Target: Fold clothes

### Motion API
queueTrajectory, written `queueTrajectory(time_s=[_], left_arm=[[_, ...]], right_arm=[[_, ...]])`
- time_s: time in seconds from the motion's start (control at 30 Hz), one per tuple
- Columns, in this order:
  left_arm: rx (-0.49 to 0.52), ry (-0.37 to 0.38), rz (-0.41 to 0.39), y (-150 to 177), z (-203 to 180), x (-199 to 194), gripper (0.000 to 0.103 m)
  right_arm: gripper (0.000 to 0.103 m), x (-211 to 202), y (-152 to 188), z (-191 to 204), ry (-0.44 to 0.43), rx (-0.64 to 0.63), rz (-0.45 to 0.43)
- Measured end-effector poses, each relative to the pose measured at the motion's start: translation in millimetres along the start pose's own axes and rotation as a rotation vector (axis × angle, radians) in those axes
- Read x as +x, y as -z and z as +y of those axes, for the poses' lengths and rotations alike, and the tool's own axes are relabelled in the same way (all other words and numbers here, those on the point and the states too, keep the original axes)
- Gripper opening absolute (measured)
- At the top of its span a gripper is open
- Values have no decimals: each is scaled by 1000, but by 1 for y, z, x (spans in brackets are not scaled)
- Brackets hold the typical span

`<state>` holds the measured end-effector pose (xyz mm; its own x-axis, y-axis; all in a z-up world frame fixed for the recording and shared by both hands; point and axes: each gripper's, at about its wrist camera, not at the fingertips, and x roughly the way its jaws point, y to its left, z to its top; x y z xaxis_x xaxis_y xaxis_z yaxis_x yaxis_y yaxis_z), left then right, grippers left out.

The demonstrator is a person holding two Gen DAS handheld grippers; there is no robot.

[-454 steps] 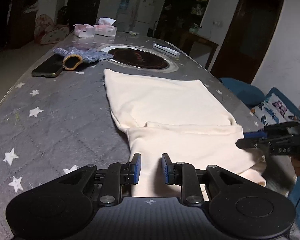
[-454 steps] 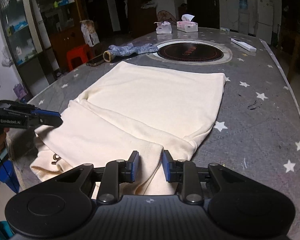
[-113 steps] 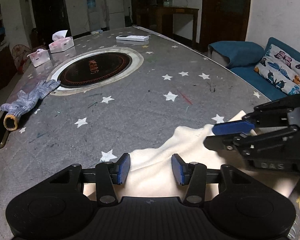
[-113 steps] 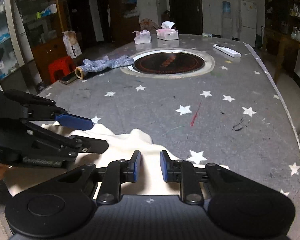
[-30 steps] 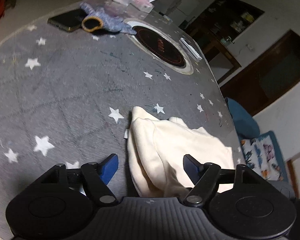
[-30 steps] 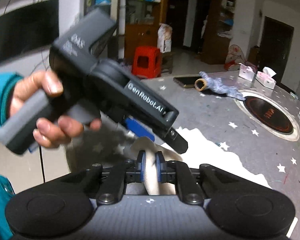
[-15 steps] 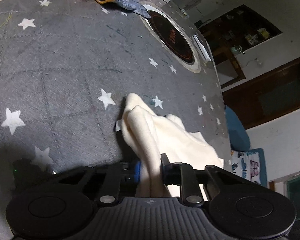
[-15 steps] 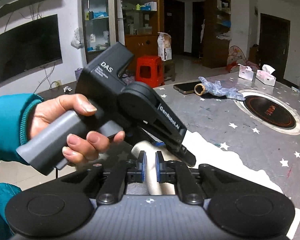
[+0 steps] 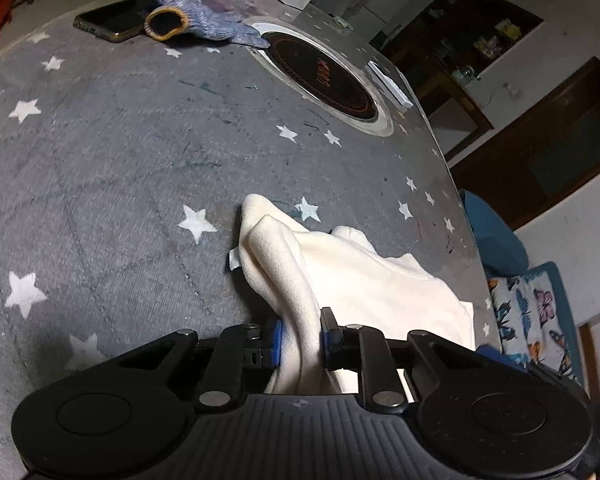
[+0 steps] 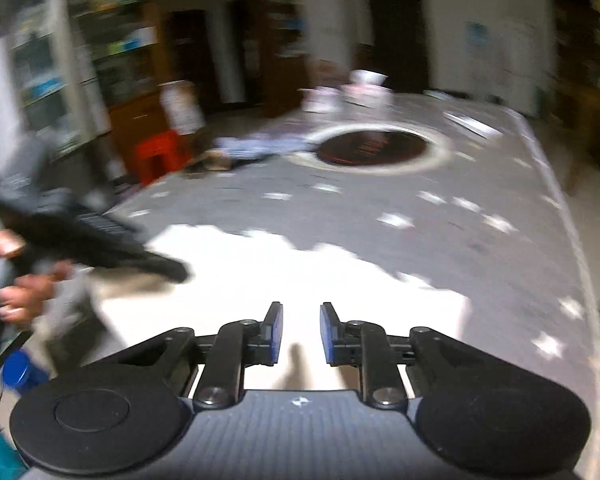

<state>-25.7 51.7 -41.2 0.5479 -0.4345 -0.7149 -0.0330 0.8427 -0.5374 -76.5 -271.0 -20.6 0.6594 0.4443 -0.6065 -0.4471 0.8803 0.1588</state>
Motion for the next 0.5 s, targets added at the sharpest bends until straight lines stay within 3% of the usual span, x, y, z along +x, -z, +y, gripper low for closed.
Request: queueTrajectory(time_s=[0.17, 0.33, 0.5], left_arm=[[28, -13, 8, -1, -3, 1, 21], [49, -21, 19, -2, -5, 3, 21], [120, -36, 18, -1, -12, 3, 21]], right_arm=[[36, 5, 9, -48, 102, 139, 0], [45, 20, 15, -67, 73, 238, -4], [43, 27, 18, -63, 84, 253, -22]])
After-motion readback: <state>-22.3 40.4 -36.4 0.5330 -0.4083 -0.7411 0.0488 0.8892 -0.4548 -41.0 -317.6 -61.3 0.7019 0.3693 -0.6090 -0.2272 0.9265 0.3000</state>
